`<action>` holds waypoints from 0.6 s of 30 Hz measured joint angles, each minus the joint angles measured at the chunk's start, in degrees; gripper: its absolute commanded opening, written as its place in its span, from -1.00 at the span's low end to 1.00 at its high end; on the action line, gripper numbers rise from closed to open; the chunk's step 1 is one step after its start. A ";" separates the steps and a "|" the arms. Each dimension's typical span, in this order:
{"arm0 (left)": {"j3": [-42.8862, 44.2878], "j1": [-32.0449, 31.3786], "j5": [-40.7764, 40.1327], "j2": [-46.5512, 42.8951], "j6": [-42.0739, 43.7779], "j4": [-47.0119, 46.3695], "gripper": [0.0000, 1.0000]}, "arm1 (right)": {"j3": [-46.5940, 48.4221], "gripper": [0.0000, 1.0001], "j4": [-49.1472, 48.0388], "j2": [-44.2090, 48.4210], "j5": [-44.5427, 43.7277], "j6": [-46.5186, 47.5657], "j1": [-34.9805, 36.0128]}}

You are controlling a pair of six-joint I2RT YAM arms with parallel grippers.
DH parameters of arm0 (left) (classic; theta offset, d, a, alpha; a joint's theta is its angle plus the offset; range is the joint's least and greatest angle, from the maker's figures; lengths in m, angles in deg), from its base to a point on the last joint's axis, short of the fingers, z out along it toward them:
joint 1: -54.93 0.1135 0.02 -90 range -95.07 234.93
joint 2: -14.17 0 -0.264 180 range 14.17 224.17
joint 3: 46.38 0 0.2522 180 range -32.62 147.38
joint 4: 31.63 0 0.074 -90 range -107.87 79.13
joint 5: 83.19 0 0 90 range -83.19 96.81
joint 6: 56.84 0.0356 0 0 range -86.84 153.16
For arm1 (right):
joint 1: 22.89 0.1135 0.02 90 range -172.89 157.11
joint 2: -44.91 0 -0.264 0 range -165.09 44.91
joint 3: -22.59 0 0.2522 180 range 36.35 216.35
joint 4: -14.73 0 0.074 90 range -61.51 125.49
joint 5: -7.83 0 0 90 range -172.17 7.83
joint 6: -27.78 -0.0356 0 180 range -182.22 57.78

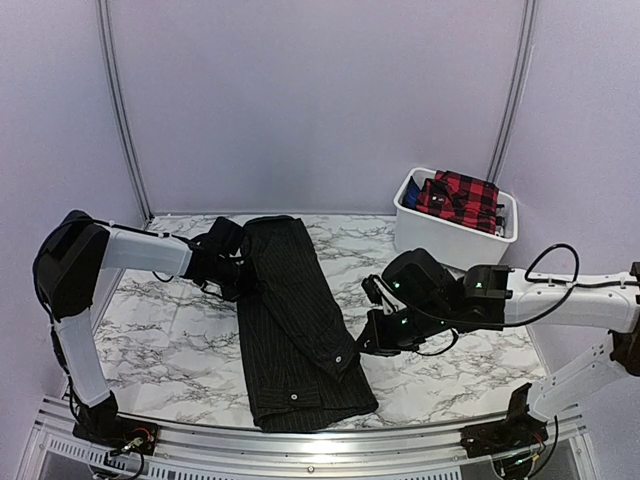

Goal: Fold and stack the long sleeve shirts
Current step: Fold the sleeve of the rectangle-folded shirt.

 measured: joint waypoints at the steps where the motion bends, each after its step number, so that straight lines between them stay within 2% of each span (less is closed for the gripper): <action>1: 0.04 0.35 0.35 0.00 0.04 0.02 -1.00 | -0.17 -1.00 0.04 0.17 0.46 -0.24 0.00; 11: 2.16 3.30 4.52 0.07 1.97 1.49 -1.00 | -11.17 -1.00 -5.40 3.10 7.21 -5.73 0.50; 18: 2.40 3.26 6.36 0.94 2.56 1.77 -1.00 | -12.96 -1.00 -10.75 -0.46 9.05 -7.65 3.91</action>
